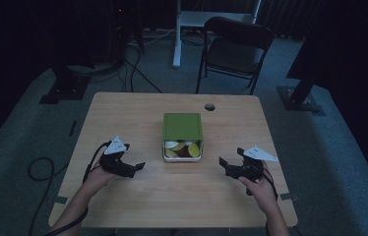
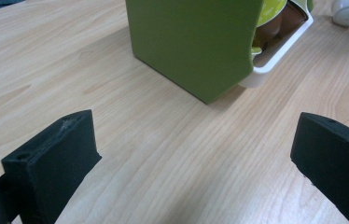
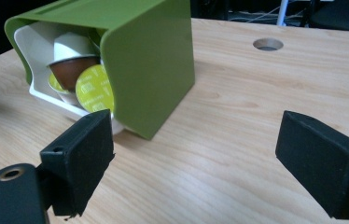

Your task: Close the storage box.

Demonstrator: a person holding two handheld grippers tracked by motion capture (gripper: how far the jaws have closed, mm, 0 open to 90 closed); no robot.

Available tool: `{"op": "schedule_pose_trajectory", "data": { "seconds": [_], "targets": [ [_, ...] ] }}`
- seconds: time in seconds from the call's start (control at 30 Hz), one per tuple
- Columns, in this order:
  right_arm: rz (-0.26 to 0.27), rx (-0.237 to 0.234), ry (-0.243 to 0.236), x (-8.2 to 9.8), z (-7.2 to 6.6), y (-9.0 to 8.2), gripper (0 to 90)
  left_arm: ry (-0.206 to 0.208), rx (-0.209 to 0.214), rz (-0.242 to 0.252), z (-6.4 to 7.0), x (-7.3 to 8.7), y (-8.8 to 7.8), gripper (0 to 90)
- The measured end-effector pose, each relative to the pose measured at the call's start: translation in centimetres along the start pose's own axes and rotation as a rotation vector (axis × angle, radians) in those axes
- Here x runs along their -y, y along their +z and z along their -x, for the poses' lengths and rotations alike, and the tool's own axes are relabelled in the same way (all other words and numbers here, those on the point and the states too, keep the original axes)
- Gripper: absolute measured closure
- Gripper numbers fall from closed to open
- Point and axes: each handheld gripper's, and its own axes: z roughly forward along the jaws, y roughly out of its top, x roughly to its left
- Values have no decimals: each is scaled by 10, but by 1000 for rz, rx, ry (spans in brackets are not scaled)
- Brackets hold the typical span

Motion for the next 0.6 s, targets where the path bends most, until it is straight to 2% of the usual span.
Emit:
{"op": "schedule_pose_trajectory", "data": {
  "seconds": [0.2, 0.5, 0.6],
  "targets": [
    [-9, 19, -10, 9, 5, -8, 109, 3, -6, -13, 0, 15, -7, 5],
    [-21, 48, 24, 27, 16, -23, 109, -15, -19, -21, 0, 35, -20, 5],
    [-35, 64, 13, 32, 20, -28, 108, -17, -21, -21, 1, 41, -24, 5]
  ]
}}
